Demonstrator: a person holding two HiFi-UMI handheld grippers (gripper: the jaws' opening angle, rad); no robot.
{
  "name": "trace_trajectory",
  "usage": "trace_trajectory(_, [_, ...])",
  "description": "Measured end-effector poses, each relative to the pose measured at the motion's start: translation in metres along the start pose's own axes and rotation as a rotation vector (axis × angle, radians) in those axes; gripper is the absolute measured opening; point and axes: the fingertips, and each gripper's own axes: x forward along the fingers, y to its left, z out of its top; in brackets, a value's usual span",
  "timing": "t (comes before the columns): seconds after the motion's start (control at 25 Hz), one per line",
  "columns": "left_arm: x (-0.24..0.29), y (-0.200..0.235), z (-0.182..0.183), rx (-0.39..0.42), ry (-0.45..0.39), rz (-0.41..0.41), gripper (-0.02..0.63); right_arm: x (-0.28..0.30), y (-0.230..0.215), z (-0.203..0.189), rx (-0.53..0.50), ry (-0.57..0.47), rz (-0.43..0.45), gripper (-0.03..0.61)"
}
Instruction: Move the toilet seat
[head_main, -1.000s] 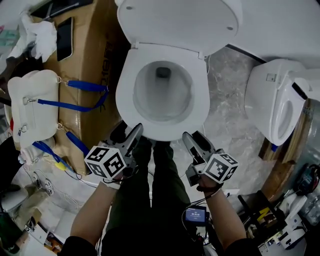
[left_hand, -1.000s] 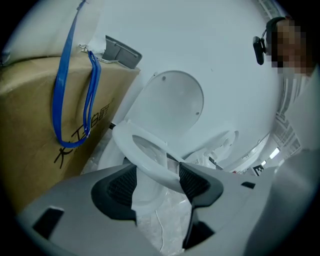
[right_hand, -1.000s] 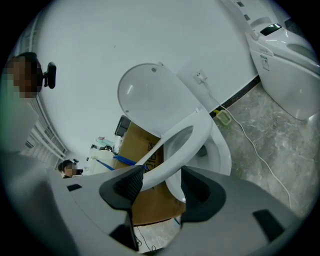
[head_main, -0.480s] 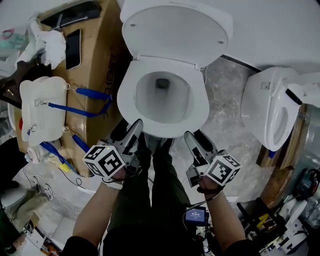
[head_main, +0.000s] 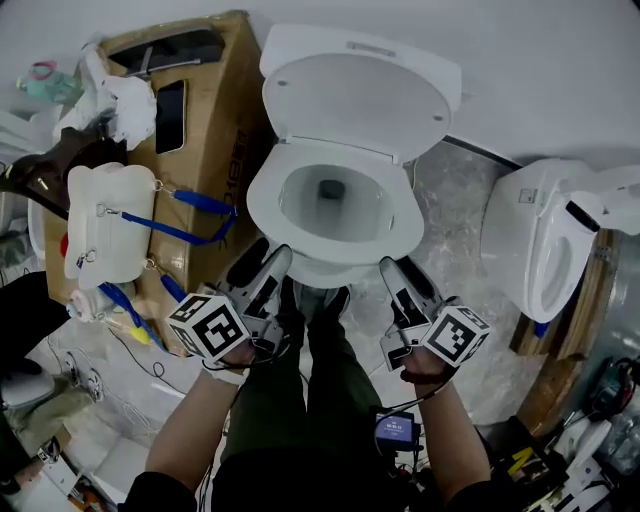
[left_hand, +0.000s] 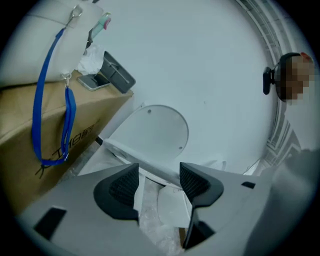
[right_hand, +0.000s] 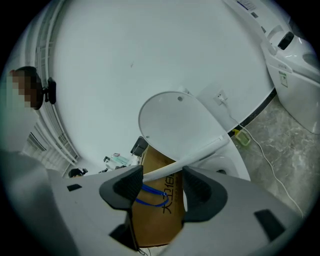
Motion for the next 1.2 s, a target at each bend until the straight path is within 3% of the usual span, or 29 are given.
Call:
trace_trajectory(0.08, [-0.003,-0.004,0.001,0.126,0.009,0.027,0.262,0.003,0.005,0.010,-0.005,-0.016,0.014,0.252])
trace_trajectory(0.24, [-0.003,-0.014,0.011,0.546,-0.003,0.151,0.262,0.008,0.012,0.025,-0.026,-0.035,0.039,0.253])
trace_trajectory(0.32, [0.003,-0.024,0.017,0.659,-0.023,0.181,0.262,0.010,0.014,0.030,-0.042,-0.035,0.045,0.253])
trace_trajectory(0.52, [0.024,-0.040,0.026,0.686,-0.036,0.190,0.262,0.011,0.017,0.036,-0.083,-0.032,0.049,0.253])
trace_trajectory(0.72, [0.028,-0.041,0.030,0.644,-0.053,0.198,0.261,0.012,0.020,0.035,-0.158,-0.019,0.028,0.252])
trace_trajectory(0.84, [0.030,-0.043,0.035,0.639,-0.064,0.204,0.261,0.005,0.024,0.032,-0.333,-0.016,-0.057,0.250])
trace_trajectory(1.0, [0.038,-0.049,0.047,0.653,-0.085,0.205,0.261,-0.003,0.034,0.054,-0.598,-0.110,-0.189,0.239])
trace_trajectory(1.08, [0.041,-0.051,0.052,0.662,-0.088,0.208,0.261,0.000,0.040,0.065,-0.666,-0.151,-0.219,0.215])
trace_trajectory(1.2, [0.045,-0.054,0.058,0.675,-0.087,0.217,0.259,0.011,0.049,0.072,-0.690,-0.159,-0.211,0.210])
